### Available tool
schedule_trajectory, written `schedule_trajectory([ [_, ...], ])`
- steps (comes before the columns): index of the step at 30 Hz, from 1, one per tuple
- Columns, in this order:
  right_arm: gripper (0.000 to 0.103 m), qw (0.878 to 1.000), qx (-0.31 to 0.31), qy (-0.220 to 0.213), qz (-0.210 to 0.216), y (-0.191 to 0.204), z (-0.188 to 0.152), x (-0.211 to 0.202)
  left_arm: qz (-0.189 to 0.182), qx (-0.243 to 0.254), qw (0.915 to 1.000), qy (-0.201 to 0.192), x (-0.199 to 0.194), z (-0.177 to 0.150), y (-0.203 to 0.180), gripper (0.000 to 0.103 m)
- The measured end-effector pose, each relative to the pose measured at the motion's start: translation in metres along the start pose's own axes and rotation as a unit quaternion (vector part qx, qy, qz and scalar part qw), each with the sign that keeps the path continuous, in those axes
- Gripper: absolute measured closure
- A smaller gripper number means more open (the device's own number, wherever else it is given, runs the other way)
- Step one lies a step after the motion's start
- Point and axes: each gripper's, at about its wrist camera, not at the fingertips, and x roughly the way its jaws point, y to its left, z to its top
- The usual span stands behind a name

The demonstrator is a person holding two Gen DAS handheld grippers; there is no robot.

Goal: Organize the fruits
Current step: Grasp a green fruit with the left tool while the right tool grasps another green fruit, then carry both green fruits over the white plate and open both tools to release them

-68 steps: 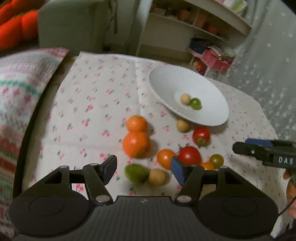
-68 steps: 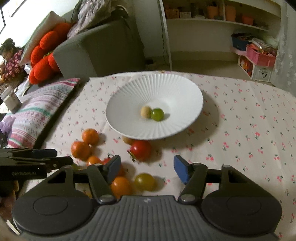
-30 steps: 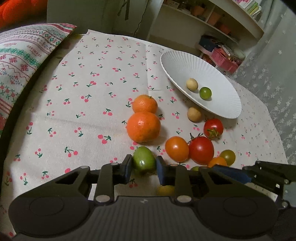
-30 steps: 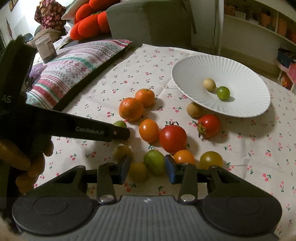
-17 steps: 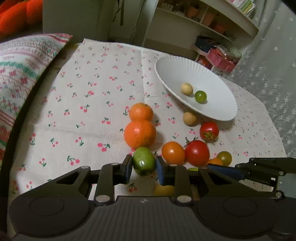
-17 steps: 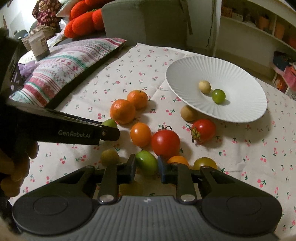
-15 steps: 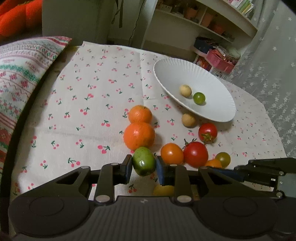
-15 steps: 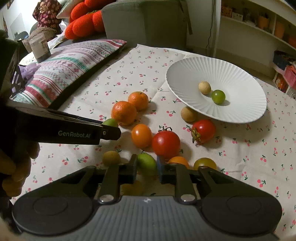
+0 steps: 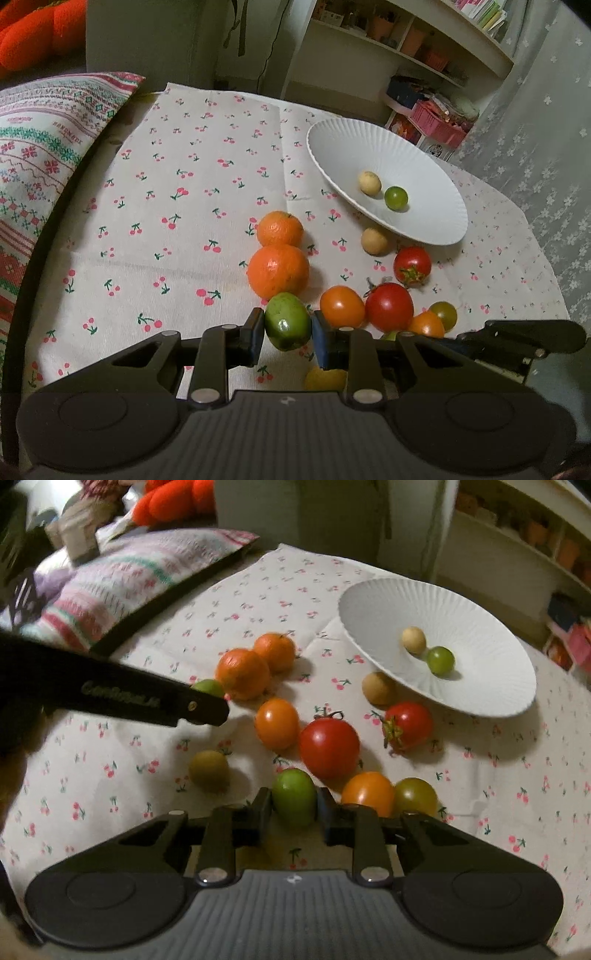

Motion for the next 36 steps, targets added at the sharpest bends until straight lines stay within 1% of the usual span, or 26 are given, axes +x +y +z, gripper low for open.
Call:
schedule_trajectory([
  [4, 0.08, 1.0, 0.017, -0.025, 0.004, -0.003, 0.003, -0.013, -0.004, 0.005, 1.0, -0.004, -0.002, 0.001, -0.003, 0.092],
  [11, 0.08, 0.998, 0.031, -0.046, 0.01, -0.009, 0.008, -0.019, -0.005, 0.006, 0.9999, -0.01, -0.006, 0.006, -0.01, 0.092],
  [16, 0.08, 0.995, 0.054, -0.081, 0.008, -0.018, 0.012, -0.031, -0.006, 0.025, 0.9992, -0.032, -0.01, 0.017, -0.029, 0.092],
  [20, 0.08, 0.991, 0.082, -0.103, -0.004, -0.034, 0.016, -0.04, -0.018, 0.028, 0.9988, -0.037, -0.008, 0.024, -0.042, 0.092],
  [27, 0.08, 0.985, 0.123, -0.119, -0.018, -0.059, 0.019, -0.041, -0.014, 0.04, 0.9979, -0.049, 0.001, 0.034, -0.059, 0.092],
  [36, 0.08, 0.982, 0.14, -0.125, -0.032, -0.074, 0.021, -0.038, -0.01, 0.05, 0.9972, -0.054, 0.011, 0.042, -0.071, 0.092],
])
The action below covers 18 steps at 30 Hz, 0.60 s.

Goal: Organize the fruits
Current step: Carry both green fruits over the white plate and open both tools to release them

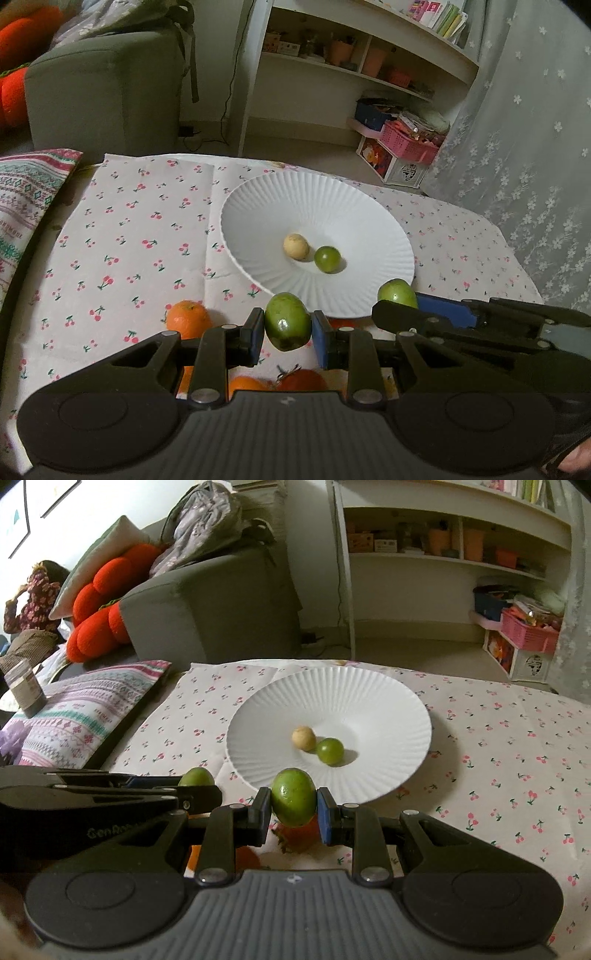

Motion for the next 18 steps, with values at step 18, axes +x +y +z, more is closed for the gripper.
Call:
schedule_trajectory([
  [18, 0.08, 0.998, 0.041, 0.0, -0.039, -0.04, 0.012, 0.026, -0.004, 0.042, 0.9988, -0.025, 0.031, 0.023, 0.0, 0.092],
])
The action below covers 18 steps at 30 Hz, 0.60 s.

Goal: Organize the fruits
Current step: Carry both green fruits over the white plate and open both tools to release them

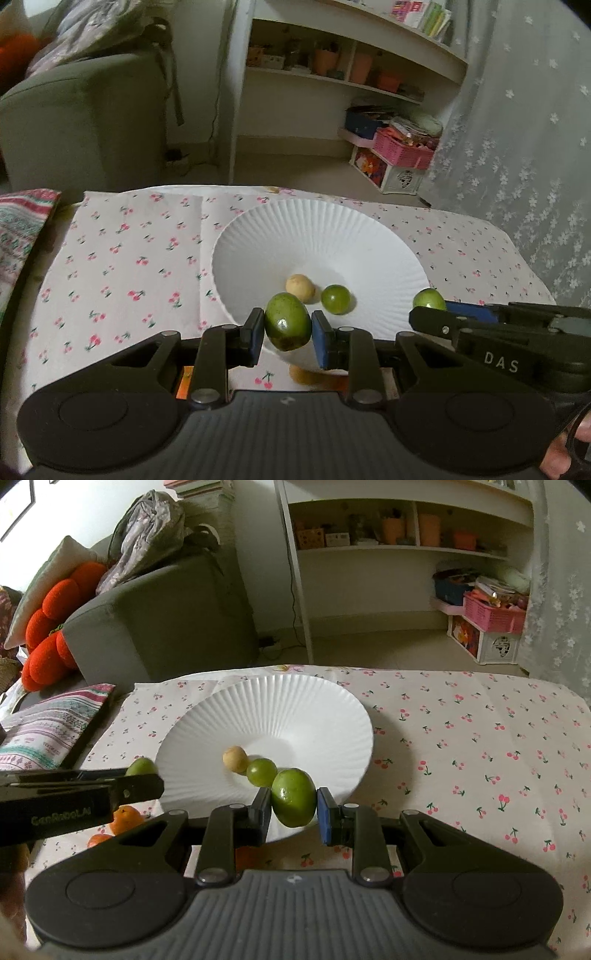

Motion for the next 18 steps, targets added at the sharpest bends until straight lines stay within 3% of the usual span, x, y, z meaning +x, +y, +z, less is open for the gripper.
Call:
schedule_trajectory([
  [8, 0.08, 1.0, -0.023, 0.003, 0.005, 0.008, -0.002, 0.009, -0.014, 0.027, 0.9995, -0.003, 0.013, -0.004, -0.007, 0.091],
  [18, 0.078, 1.0, -0.025, 0.0, 0.013, 0.011, -0.002, 0.007, -0.027, 0.02, 0.9994, -0.007, 0.007, -0.005, -0.001, 0.091],
])
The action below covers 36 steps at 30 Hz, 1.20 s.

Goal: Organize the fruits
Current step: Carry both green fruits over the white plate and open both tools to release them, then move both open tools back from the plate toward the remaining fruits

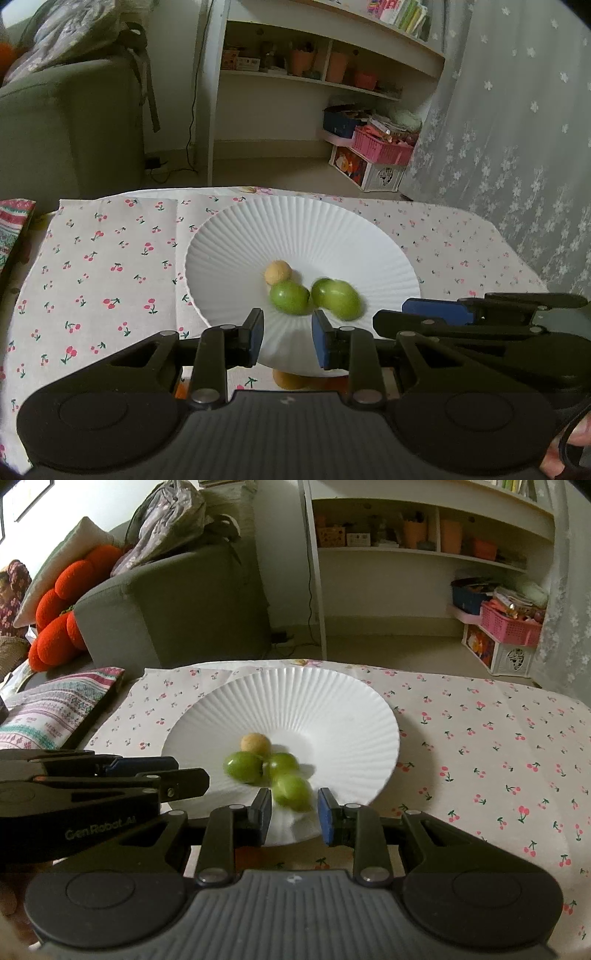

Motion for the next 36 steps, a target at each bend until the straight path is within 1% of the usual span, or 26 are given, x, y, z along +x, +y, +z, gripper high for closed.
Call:
schedule_trajectory([
  [5, 0.078, 1.0, 0.018, -0.014, 0.008, -0.005, 0.005, -0.011, -0.011, -0.027, 0.9996, -0.007, -0.013, 0.004, 0.01, 0.089],
  [9, 0.075, 0.999, 0.027, -0.02, 0.011, -0.006, 0.007, -0.017, -0.008, -0.042, 0.999, -0.015, -0.026, 0.006, 0.017, 0.086],
  [13, 0.074, 0.999, 0.03, -0.024, 0.016, -0.005, 0.007, -0.022, -0.004, -0.052, 0.9986, -0.013, -0.034, 0.004, 0.024, 0.084],
  [19, 0.065, 0.999, 0.03, -0.022, 0.012, -0.001, 0.006, -0.025, 0.004, -0.053, 0.9986, -0.002, -0.041, -0.001, 0.027, 0.077],
  [21, 0.061, 0.999, 0.029, -0.018, 0.011, 0.001, 0.005, -0.025, 0.007, -0.05, 0.9987, -0.002, -0.044, -0.002, 0.029, 0.076],
  [23, 0.058, 0.999, 0.026, -0.016, 0.013, 0.004, 0.004, -0.026, 0.01, -0.048, 0.9988, -0.001, -0.048, -0.005, 0.031, 0.074],
  [26, 0.05, 0.999, 0.022, -0.016, 0.019, 0.008, 0.003, -0.029, 0.019, -0.044, 0.9988, 0.002, -0.051, -0.007, 0.033, 0.069],
  [32, 0.048, 0.999, 0.014, -0.007, 0.032, 0.015, 0.0, -0.033, 0.026, -0.046, 0.9986, 0.01, -0.055, -0.013, 0.037, 0.064],
  [36, 0.044, 0.999, 0.008, -0.001, 0.038, 0.02, -0.002, -0.036, 0.029, -0.045, 0.9985, 0.013, -0.058, -0.017, 0.038, 0.055],
])
